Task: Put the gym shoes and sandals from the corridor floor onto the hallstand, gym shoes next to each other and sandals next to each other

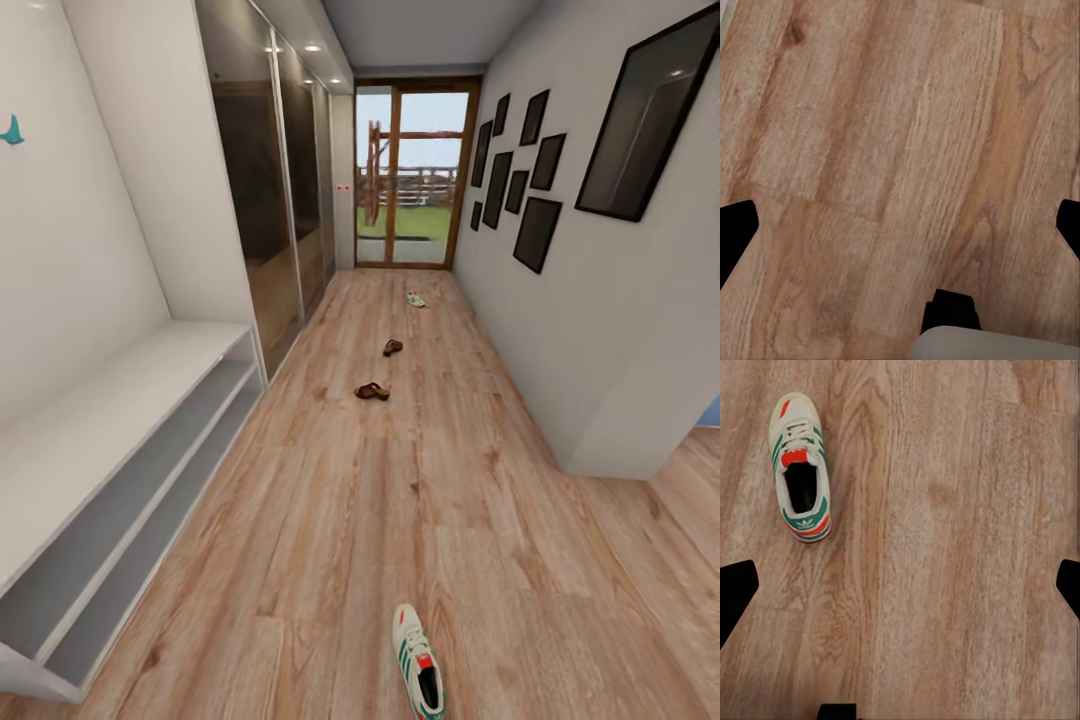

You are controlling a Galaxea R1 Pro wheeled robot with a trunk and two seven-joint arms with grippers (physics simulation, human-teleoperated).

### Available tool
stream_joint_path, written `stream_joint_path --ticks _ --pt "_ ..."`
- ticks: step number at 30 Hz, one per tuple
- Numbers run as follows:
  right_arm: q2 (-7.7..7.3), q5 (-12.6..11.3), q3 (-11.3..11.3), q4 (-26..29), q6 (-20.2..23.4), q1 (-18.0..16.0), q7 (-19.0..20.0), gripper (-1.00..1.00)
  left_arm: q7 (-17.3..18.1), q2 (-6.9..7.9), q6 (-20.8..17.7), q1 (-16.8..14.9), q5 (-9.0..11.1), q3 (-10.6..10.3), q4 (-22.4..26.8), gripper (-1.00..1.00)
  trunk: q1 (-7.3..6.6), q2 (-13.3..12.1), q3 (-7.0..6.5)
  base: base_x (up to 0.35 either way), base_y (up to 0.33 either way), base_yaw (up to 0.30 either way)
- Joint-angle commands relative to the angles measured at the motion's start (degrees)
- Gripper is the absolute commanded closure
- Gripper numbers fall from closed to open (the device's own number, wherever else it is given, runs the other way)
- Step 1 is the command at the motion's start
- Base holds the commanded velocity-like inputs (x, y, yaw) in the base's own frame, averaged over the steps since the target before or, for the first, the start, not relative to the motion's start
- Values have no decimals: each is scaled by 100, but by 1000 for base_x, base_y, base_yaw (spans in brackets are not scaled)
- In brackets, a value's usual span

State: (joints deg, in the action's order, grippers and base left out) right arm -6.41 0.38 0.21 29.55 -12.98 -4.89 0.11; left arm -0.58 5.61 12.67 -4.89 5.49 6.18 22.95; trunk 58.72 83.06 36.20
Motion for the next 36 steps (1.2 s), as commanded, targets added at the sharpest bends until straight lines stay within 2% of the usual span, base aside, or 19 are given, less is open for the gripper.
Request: stream_joint_path --ticks 1,14,36 --pt "-1 8 3 -8 -19 -3 0 -100 -3 1 16 -2 55 -11 -1 -100 1 2 5 156 -253 0" --pt "-23 32 -4 -28 -16 -3 -19 -100 -3 1 16 -1 57 -11 -2 -100 1 2 5 162 -244 0" --pt "-20 23 -5 -40 -12 -3 -2 -100 -3 1 15 -1 58 -11 -1 -100 1 2 5 13 -278 0"
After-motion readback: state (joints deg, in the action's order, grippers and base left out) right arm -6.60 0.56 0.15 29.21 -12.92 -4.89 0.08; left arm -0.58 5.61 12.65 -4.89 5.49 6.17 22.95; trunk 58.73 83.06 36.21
